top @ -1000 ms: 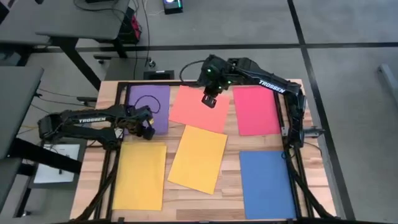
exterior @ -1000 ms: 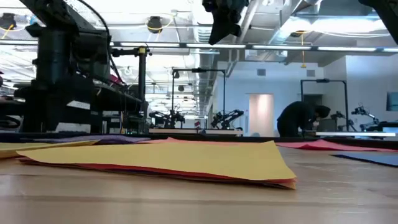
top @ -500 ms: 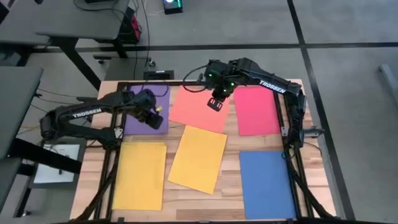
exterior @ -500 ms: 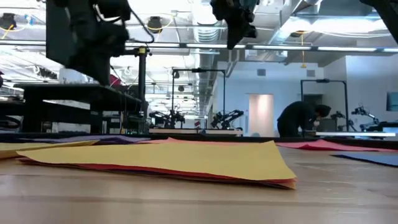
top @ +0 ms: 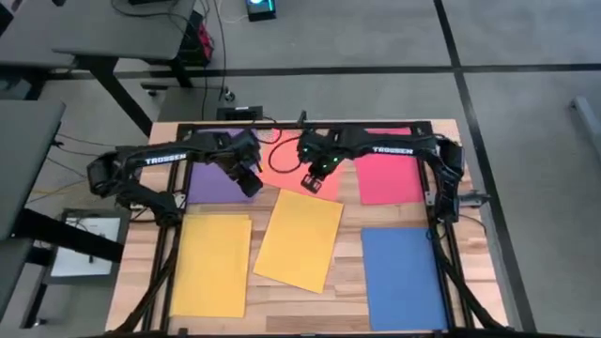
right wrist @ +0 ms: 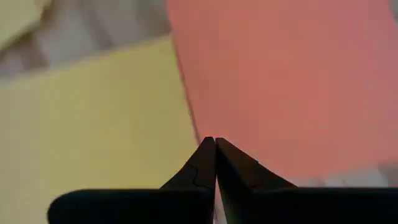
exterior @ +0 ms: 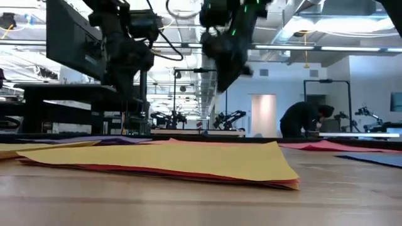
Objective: Organize paper
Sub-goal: Adjust the orange paper, then stack the yellow paper on top of the other yellow paper
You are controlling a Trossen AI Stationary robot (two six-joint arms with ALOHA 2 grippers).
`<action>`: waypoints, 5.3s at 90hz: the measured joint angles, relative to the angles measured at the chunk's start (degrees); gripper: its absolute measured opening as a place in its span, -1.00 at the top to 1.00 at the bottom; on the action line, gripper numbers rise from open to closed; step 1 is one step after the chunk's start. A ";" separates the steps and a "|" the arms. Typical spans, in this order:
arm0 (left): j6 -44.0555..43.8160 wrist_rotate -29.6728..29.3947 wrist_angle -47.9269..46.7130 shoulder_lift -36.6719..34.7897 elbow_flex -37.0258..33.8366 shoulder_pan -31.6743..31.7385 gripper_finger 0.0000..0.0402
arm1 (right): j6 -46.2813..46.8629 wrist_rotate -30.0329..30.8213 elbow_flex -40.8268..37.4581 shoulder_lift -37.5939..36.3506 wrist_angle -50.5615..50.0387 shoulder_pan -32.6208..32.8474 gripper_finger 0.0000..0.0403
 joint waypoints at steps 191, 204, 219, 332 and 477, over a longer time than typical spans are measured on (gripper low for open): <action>-4.08 -0.02 -5.52 -12.52 2.93 2.90 1.00 | -1.32 -4.29 -3.06 -2.44 -6.14 -6.89 1.00; -4.83 0.02 2.38 -12.09 2.00 2.55 1.00 | 9.01 -4.11 -13.86 -14.67 -0.39 -5.97 1.00; -5.34 4.25 8.74 -8.16 0.55 1.03 1.00 | 27.22 -5.71 -28.05 -25.19 1.04 -0.47 1.00; 0.44 2.51 33.99 21.70 0.44 -18.56 1.00 | 64.65 -5.80 -46.88 -14.79 39.84 19.58 0.40; 1.21 5.07 51.58 29.88 -1.68 -22.14 1.00 | 62.83 -5.02 -46.81 -10.63 54.23 19.49 0.42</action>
